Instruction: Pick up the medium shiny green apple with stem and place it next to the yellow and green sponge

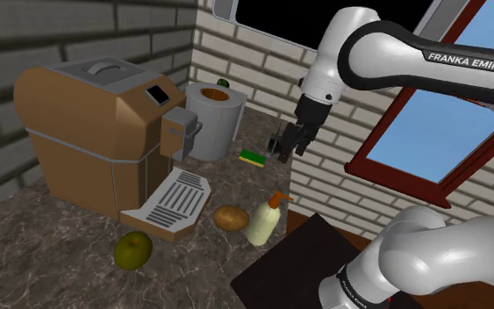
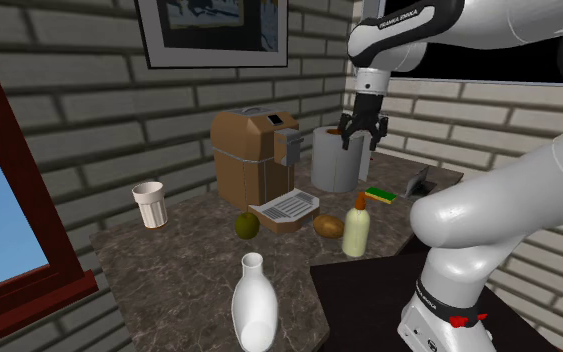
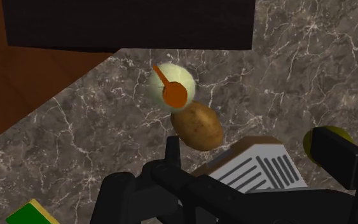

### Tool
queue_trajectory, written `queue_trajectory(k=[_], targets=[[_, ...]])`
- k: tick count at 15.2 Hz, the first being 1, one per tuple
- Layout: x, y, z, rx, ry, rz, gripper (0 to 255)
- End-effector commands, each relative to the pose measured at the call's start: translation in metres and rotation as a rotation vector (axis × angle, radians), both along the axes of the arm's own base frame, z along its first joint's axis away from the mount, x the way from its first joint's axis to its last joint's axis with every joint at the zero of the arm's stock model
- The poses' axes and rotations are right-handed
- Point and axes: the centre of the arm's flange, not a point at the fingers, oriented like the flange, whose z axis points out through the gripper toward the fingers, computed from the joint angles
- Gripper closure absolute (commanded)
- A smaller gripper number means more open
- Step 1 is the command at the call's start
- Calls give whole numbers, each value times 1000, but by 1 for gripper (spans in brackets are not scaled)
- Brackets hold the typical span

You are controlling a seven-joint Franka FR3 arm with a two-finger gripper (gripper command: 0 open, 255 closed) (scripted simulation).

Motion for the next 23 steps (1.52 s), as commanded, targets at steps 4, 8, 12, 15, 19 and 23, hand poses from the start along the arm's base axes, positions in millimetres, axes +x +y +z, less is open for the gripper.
queue_trajectory(k=[4, 8, 12, 15, 19, 23], targets=[[25, 51, -35, 2, 5, -5, 0], [44, 92, -63, 2, 11, -8, 0], [62, 133, -91, 3, 16, -11, 0], [76, 164, -112, 3, 19, -13, 0], [95, 205, -140, 4, 25, -16, 0], [114, 246, -168, 5, 30, -19, 0]])
